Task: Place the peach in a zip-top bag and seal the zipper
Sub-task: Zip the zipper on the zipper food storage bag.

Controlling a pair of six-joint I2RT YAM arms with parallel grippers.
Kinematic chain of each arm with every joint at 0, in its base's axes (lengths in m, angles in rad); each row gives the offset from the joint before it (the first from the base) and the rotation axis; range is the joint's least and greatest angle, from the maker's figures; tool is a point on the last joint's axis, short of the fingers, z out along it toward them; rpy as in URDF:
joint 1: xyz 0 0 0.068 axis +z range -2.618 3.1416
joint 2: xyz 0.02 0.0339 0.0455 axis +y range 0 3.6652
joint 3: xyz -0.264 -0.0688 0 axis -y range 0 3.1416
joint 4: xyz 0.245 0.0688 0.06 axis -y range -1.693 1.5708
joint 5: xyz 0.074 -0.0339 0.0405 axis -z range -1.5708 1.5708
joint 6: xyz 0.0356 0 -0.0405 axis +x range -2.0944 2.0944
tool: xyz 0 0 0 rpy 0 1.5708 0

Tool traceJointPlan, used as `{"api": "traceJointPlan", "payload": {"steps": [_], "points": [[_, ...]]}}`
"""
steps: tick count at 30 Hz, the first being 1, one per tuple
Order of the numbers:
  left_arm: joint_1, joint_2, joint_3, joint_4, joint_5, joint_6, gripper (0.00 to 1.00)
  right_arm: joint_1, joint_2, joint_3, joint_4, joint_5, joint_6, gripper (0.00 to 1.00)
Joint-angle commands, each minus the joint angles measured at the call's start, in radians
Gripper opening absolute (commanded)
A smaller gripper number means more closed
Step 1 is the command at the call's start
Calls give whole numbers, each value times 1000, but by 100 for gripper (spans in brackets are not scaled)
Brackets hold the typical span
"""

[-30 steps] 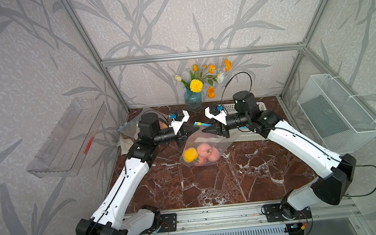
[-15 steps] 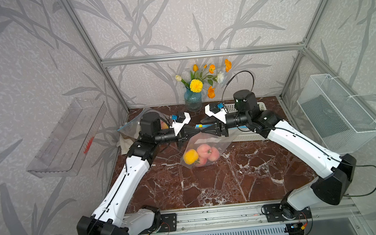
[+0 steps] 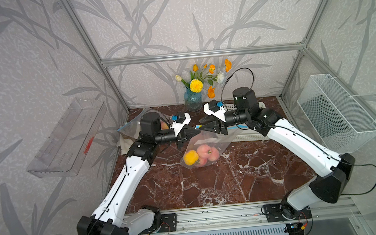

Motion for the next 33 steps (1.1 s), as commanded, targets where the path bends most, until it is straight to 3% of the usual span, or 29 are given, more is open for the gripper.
{"api": "traceJointPlan", "payload": {"steps": [1,5,9,15,17,20,24,30,33], "points": [[4,-3,32,-4,24,18,2,9,12,33,-41,-20,-26,28],[4,-6,32,-3,28,17,2,12,9,33,-70,-13,-48,34],[3,-7,31,-3,29,16,2,14,13,36,-73,-5,-51,33],[4,-12,29,-4,29,16,2,15,11,34,-72,-4,-57,14],[4,-12,27,-6,27,15,6,14,9,32,-64,0,-54,9],[5,-19,24,-2,19,9,20,16,6,31,-62,3,-55,7],[4,-17,16,49,30,-20,24,17,7,29,-65,-2,-61,7],[4,0,47,-7,-29,-34,0,19,1,9,-68,33,-78,7],[7,-13,30,4,-101,-51,0,14,-24,-34,-59,113,-95,7]]}}
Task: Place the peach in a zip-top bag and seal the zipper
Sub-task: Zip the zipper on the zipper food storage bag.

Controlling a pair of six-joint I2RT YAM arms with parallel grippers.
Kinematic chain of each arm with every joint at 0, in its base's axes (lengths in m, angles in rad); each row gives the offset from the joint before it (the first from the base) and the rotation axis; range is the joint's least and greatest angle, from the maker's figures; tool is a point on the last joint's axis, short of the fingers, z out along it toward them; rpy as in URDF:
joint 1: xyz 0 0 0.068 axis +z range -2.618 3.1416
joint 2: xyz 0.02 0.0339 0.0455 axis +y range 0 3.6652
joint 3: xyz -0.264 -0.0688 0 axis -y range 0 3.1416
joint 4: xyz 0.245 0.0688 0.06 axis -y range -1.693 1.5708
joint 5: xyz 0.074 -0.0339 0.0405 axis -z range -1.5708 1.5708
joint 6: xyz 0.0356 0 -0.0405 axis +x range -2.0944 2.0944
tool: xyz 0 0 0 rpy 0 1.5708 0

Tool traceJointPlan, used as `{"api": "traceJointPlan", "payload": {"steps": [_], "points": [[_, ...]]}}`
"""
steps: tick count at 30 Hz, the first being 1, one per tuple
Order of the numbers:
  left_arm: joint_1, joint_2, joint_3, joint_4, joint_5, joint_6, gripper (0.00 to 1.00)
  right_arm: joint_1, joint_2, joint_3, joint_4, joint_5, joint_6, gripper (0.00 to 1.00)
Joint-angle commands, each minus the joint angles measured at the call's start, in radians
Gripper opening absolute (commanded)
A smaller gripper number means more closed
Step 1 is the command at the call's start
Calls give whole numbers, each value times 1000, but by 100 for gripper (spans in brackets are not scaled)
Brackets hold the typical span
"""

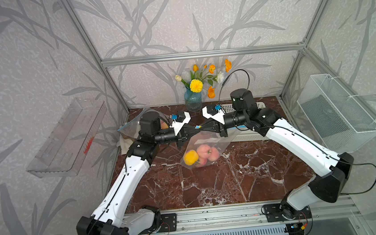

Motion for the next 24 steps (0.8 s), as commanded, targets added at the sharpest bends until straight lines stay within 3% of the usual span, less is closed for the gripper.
{"api": "traceJointPlan", "payload": {"steps": [1,16,24], "points": [[9,-19,11,14,-86,-31,0,-1,-38,-46,-2,98,-27,7],[18,-153,-144,163,-648,-254,0,-230,-236,-365,165,307,115,7],[18,-215,-162,69,-785,-285,0,-264,-295,-434,197,415,180,8]]}}
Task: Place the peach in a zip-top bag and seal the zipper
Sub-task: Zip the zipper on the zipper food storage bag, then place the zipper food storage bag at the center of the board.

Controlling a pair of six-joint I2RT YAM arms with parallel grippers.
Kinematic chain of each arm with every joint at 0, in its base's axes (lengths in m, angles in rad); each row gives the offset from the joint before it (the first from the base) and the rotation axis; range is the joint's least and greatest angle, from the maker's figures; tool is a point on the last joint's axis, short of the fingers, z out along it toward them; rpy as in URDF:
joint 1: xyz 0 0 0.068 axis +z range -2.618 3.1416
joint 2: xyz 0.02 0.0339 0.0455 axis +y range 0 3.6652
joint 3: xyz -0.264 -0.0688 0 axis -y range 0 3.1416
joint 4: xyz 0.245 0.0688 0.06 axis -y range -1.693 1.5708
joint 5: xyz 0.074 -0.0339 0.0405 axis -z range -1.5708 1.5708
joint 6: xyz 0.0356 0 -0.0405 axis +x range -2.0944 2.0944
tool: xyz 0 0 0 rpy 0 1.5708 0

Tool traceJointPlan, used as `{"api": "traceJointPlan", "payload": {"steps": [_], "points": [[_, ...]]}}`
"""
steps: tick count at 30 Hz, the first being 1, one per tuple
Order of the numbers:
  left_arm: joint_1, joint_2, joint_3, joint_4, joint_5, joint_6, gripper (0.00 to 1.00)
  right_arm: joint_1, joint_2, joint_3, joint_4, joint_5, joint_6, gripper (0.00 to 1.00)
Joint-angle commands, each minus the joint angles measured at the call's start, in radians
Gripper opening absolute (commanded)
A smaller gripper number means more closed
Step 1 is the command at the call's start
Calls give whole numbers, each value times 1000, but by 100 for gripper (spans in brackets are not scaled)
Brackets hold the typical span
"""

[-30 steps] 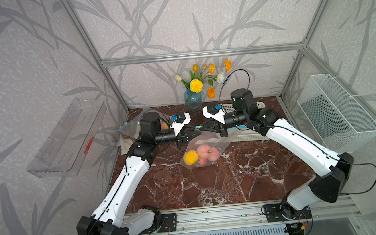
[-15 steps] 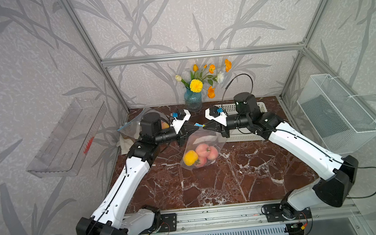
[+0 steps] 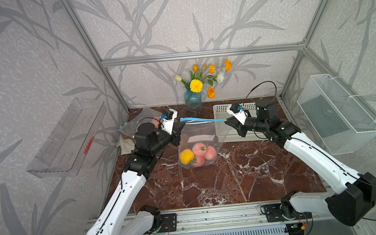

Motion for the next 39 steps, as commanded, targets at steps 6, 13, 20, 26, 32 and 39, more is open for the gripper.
{"api": "traceJointPlan", "payload": {"steps": [6,13,20,26,32,39], "points": [[21,-40,1,-69,-167,-34,0,-24,-20,10,-8,93,60,8],[20,-69,4,-127,-214,-66,0,-24,-25,41,-43,24,72,7],[20,-138,20,-196,-95,-69,0,-20,-78,47,-58,-83,93,7],[21,-190,43,-288,-34,-115,0,-11,-146,28,-45,-130,164,8],[20,-115,60,-301,-201,-163,0,22,-78,14,39,-80,258,10],[21,81,85,-143,-455,-167,0,79,201,147,111,39,273,13]]}}
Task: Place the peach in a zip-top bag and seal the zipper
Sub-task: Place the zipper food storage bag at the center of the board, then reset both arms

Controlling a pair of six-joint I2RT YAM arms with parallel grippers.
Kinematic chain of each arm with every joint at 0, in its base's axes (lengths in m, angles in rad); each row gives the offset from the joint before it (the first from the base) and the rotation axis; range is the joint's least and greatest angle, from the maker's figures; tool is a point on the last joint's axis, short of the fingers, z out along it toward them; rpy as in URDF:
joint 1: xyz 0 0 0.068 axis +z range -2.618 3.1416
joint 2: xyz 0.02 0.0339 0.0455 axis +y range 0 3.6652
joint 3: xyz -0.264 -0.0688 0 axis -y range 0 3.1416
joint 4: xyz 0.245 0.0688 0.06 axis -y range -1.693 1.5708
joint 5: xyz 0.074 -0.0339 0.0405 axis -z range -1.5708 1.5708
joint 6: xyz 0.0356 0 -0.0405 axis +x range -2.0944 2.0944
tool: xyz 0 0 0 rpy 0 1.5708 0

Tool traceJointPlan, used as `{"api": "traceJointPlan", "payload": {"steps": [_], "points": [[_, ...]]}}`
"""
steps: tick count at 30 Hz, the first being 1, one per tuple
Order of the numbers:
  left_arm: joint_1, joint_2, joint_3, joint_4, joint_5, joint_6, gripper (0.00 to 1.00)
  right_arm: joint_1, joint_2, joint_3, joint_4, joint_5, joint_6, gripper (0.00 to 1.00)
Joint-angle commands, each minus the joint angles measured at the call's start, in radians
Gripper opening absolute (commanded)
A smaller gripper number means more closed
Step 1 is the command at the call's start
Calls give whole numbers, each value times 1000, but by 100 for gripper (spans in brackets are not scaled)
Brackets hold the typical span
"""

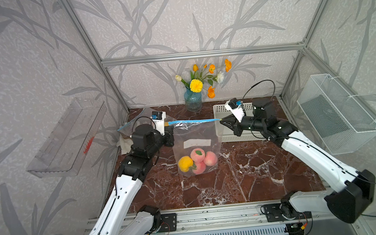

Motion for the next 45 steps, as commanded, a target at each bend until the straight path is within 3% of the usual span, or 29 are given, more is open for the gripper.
{"api": "traceJointPlan", "payload": {"steps": [1,2,4,6,11,13,18,24,32,39,45], "points": [[8,80,23,131,-206,-4,0,12,114,101,73,105,62,15],[9,112,18,172,-260,-5,9,12,151,139,71,118,80,21],[11,166,31,199,-361,-5,46,12,201,195,66,151,117,39],[13,205,62,171,-456,-14,69,12,220,221,65,218,162,58],[31,178,27,175,-683,-71,85,-1,136,127,112,445,209,88],[52,144,-20,198,-744,-93,88,-17,85,76,101,525,223,95],[103,32,-180,214,-803,-203,99,-60,-66,-126,72,815,289,97],[132,-26,-371,270,-847,-288,99,-106,-208,-445,253,973,230,98],[162,18,-517,428,-960,-275,100,-258,-269,-714,452,980,281,99],[200,67,-565,498,-864,-164,100,-268,-260,-777,375,969,260,99],[215,101,-596,585,-751,-92,100,-277,-292,-866,456,936,232,100]]}}
